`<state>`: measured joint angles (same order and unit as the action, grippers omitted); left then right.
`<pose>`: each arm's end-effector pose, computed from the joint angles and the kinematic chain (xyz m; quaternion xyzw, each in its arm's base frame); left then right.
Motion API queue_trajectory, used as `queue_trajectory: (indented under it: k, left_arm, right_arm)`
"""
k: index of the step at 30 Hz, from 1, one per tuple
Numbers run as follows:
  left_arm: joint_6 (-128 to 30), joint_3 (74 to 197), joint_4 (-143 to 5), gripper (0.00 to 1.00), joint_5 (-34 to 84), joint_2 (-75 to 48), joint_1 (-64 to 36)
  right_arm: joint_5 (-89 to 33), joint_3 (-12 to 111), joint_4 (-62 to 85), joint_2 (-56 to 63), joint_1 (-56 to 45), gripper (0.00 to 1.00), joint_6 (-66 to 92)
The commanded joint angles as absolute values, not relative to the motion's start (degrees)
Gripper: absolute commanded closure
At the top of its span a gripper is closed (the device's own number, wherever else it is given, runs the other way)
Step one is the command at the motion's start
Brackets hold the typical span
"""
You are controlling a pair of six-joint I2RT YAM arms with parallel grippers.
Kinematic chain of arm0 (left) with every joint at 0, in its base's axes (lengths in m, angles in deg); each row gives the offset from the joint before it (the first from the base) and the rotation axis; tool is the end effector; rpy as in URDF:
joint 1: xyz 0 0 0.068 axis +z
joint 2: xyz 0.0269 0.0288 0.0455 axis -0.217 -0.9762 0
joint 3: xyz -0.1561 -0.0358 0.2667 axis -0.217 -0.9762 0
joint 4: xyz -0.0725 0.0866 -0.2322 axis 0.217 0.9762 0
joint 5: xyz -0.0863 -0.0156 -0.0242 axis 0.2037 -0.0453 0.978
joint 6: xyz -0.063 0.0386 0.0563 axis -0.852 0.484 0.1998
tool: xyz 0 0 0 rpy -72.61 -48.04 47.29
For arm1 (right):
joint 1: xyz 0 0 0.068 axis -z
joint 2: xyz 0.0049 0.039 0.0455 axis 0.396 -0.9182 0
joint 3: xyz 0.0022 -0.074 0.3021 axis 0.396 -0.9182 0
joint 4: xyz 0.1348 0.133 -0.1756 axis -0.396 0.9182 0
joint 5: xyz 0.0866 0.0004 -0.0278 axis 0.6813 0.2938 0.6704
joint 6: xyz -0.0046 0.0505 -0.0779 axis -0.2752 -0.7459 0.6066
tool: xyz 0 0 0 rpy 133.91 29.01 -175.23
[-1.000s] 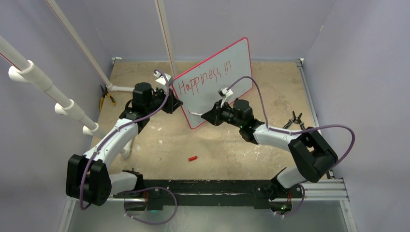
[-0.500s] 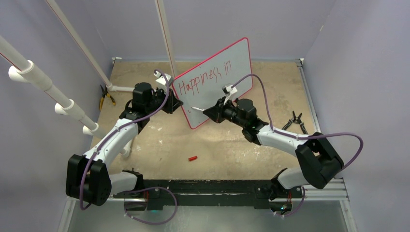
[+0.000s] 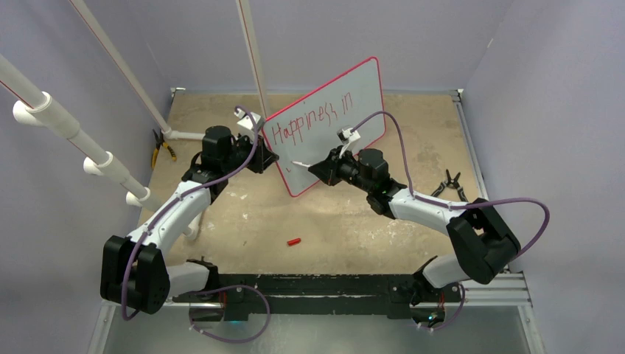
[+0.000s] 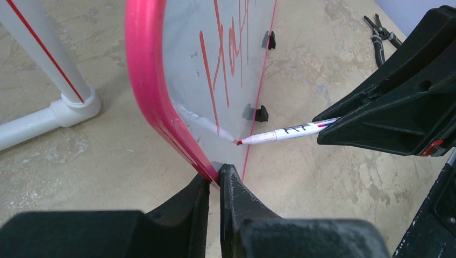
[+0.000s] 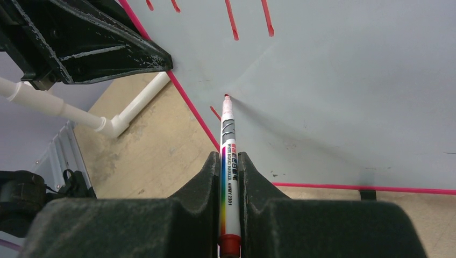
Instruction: Write a sentence on the whiteboard
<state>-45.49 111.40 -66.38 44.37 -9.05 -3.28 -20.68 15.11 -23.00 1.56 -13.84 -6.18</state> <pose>0.2791 -0.1194 0.3033 0.1837 0.8009 -0.3071 0.4801 0.2721 0.2324 0.2749 -0.1546 0.7385 0.4217 0.5029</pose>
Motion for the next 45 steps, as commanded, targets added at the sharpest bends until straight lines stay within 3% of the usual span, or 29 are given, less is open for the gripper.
queue_trajectory:
  k: [1, 27, 45]
  left_arm:
    - [-43.5, 111.8, -65.1, 1.0, 45.5, -8.4, -4.1]
    - [-43.7, 111.7, -65.4, 1.0, 45.6, -8.8, -4.3]
    - [-43.6, 111.5, -65.2, 1.0, 45.5, -8.3, -4.3]
  right_arm:
    - [-22.3, 15.7, -23.2, 0.7, -13.8, 1.0, -5.5]
    - [-17.9, 9.4, -21.2, 1.8, -13.8, 1.0, -5.8]
    - [-16.3, 16.6, -18.8, 5.0, -12.0, 1.0, -5.6]
